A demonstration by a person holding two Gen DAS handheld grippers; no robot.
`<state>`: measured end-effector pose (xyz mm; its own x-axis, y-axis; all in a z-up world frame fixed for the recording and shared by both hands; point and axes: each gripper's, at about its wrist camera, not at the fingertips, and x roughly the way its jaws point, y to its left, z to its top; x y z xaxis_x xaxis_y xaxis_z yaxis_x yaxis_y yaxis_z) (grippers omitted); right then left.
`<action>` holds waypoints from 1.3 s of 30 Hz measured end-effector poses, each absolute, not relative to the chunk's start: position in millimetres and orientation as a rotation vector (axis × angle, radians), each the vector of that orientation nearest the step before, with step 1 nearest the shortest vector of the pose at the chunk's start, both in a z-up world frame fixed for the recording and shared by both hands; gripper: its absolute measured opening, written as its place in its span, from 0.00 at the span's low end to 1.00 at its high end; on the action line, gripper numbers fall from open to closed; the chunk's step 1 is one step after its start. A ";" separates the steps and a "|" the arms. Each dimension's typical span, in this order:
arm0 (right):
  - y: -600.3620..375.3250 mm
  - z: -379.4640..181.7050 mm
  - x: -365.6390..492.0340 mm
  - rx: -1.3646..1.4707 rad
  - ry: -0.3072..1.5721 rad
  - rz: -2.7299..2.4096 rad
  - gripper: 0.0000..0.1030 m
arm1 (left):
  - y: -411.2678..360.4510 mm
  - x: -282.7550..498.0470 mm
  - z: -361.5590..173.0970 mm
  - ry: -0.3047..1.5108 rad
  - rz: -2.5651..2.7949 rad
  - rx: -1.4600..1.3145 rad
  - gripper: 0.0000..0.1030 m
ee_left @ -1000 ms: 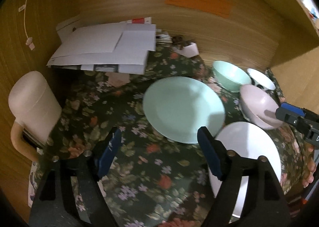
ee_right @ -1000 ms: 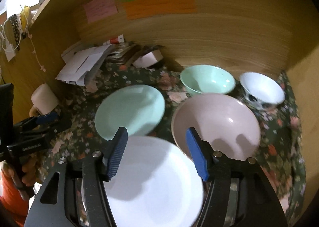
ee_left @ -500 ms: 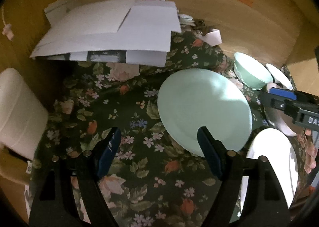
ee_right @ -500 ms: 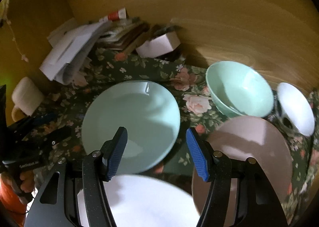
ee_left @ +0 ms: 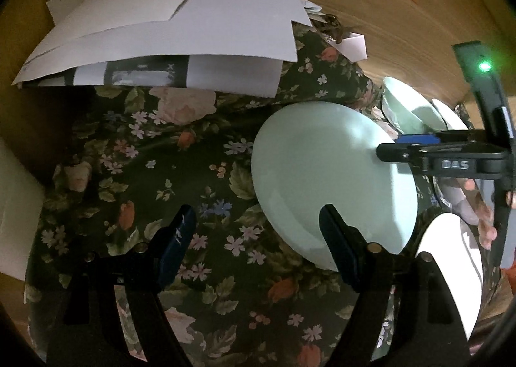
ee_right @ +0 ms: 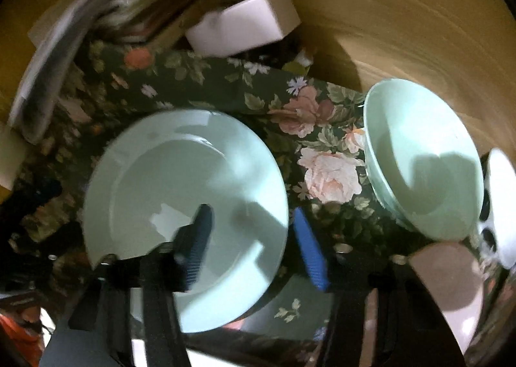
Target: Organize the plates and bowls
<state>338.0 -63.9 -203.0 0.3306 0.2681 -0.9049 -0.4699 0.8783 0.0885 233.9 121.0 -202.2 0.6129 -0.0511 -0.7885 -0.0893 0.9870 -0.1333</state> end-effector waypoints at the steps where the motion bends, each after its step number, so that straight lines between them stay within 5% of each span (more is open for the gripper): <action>1: -62.7 -204.4 338.1 -0.209 1.138 0.482 0.40 | 120.7 234.7 -202.7 0.912 0.018 -0.166 0.76; 10: -41.9 -203.8 314.3 -0.167 1.154 0.572 0.36 | 132.8 228.9 -206.1 0.914 0.031 -0.174 0.71; 20: -9.7 -209.5 267.1 -0.164 1.117 0.708 0.34 | 163.4 211.7 -216.5 0.944 0.113 -0.186 0.53; 39: -6.2 -211.2 275.7 -0.127 1.061 0.703 0.33 | 161.2 225.6 -219.7 0.928 0.091 -0.211 0.48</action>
